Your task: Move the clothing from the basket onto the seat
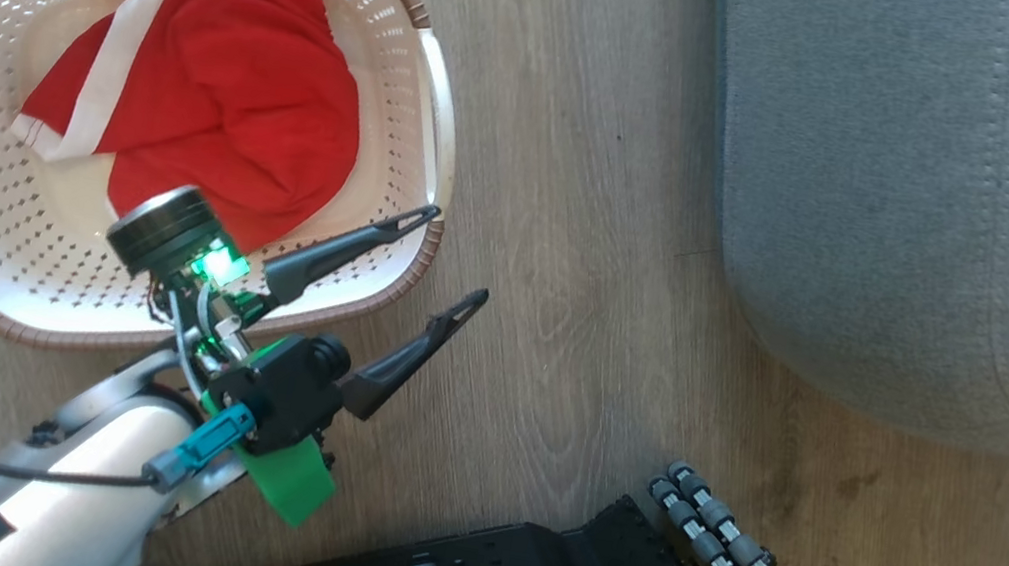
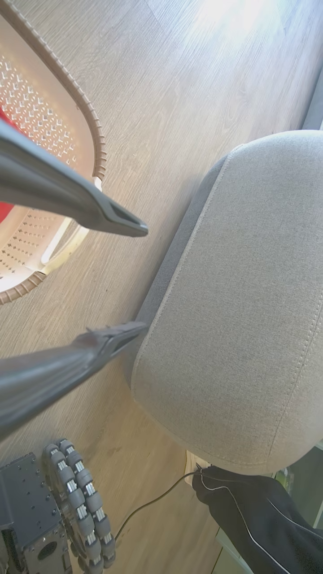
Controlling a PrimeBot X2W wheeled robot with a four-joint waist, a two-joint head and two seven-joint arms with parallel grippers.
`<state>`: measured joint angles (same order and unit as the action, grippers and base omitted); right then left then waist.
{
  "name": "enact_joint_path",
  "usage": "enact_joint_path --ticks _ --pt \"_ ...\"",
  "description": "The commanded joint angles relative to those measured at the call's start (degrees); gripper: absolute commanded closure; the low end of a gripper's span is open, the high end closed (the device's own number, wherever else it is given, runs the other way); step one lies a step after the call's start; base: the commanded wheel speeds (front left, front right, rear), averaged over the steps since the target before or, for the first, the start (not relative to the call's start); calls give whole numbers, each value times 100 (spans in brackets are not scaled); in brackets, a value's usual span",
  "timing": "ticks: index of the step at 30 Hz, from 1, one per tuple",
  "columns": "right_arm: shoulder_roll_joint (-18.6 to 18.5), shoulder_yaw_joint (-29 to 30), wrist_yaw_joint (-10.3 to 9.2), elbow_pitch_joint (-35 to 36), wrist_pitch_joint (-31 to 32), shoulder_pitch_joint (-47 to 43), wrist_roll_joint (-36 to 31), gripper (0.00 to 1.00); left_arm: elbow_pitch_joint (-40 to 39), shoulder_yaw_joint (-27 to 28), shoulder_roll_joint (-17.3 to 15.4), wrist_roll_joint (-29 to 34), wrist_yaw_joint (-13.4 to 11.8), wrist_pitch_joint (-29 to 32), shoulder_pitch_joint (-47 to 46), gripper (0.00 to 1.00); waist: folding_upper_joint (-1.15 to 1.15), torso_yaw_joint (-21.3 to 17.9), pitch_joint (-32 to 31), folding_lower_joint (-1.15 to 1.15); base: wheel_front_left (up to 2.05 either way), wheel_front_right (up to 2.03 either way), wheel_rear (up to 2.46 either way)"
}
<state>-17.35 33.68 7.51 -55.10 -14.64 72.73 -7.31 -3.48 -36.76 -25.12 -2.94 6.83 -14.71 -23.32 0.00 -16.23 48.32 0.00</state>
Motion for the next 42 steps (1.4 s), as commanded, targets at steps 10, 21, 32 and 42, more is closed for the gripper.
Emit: enact_joint_path --ticks 10,21,32,42 --pt "-303 151 -2 -635 32 277 -209 100 -194 233 41 24 8 -29 62 0 0 105 8 0 0 0 0" --pt "-342 -142 -2 -950 -22 244 -186 0 -134 193 150 56 29 -29 66 0 0 90 -258 0 0 0 0" --pt "-692 -628 -2 -1319 21 -33 -210 0 153 54 653 -50 48 -29 47 0 0 214 -1217 0 0 0 0" --pt "-996 -1353 -2 -1450 29 -313 -152 0 385 347 1215 -127 54 -29 103 0 0 360 -2277 0 0 0 0"
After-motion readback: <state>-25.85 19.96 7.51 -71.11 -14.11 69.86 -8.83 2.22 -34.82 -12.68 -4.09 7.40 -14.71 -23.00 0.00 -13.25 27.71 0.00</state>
